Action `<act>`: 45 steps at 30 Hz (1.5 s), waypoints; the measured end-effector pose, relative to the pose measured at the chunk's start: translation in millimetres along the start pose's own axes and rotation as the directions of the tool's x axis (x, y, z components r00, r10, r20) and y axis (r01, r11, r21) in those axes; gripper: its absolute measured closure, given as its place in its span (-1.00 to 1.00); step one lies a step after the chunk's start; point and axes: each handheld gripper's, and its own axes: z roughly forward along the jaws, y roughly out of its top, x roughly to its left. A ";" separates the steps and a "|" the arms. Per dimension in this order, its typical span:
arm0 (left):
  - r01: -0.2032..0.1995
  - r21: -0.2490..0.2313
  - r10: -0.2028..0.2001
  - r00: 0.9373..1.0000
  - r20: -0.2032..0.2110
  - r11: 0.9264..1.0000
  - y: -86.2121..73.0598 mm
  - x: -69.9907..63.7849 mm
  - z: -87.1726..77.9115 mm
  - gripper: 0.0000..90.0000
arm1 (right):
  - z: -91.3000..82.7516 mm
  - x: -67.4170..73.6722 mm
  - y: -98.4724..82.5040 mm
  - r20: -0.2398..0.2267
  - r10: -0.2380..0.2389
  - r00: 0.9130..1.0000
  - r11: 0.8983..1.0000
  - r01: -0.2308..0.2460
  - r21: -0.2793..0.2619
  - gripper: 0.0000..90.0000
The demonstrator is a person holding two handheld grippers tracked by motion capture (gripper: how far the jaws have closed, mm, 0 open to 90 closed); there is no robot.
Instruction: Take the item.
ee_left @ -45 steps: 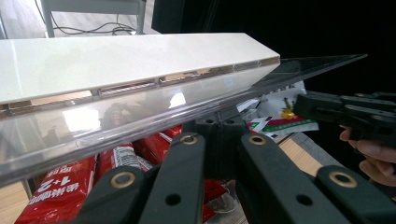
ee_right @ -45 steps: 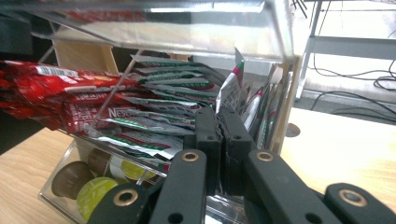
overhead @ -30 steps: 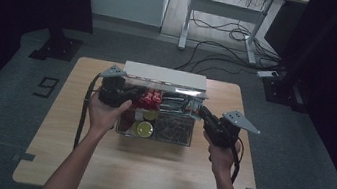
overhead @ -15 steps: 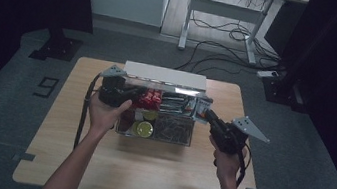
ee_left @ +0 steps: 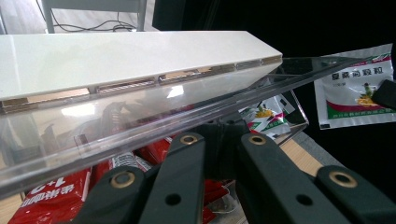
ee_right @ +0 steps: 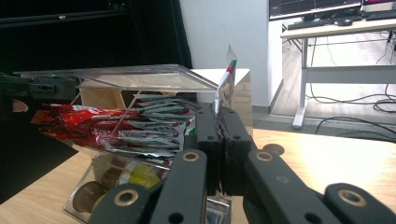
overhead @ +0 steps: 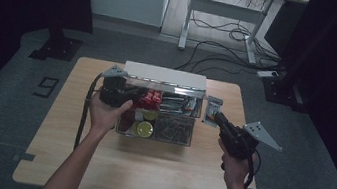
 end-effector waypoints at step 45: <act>0.000 0.000 0.000 1.000 -0.013 1.000 -1.2 -0.1 -1.5 0.99 | -22.3 -37.7 -50.3 0.074 0.052 0.996 0.996 -0.058 0.074 0.96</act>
